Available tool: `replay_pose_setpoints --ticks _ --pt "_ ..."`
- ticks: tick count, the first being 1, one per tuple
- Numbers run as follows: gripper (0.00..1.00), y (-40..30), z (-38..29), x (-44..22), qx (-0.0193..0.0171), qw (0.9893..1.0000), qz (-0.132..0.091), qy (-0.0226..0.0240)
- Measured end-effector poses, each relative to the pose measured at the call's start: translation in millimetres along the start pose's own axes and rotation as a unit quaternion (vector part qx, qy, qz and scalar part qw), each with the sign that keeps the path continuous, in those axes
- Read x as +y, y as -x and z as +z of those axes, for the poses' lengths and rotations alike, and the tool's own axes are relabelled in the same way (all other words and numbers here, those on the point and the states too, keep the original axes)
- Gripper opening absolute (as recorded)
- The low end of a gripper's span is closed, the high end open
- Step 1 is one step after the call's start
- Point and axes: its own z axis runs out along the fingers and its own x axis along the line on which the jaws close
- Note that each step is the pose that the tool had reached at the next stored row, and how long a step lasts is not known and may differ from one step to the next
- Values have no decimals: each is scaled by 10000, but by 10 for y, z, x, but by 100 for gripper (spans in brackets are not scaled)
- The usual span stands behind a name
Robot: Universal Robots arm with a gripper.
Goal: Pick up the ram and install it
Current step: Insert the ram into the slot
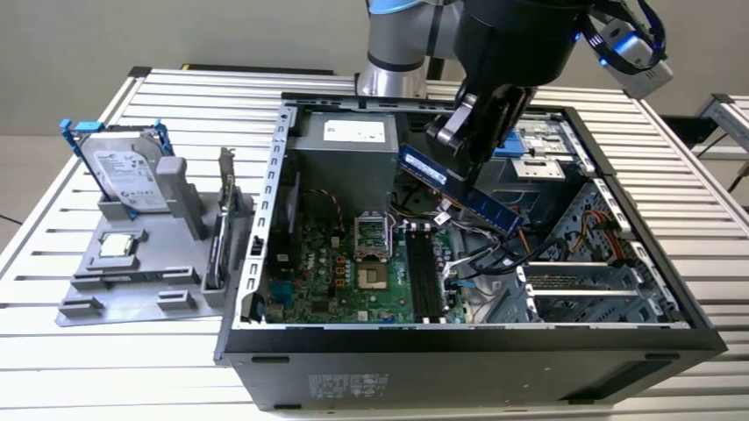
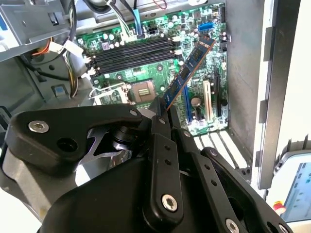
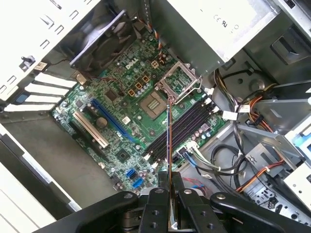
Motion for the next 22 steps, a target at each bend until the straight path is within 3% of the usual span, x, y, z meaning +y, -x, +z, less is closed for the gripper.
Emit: replay_pose_setpoints --ticks 6,22 --pt "0 0 1 0 3 9997 261 7" --pt "0 0 3 0 10 9979 647 14"
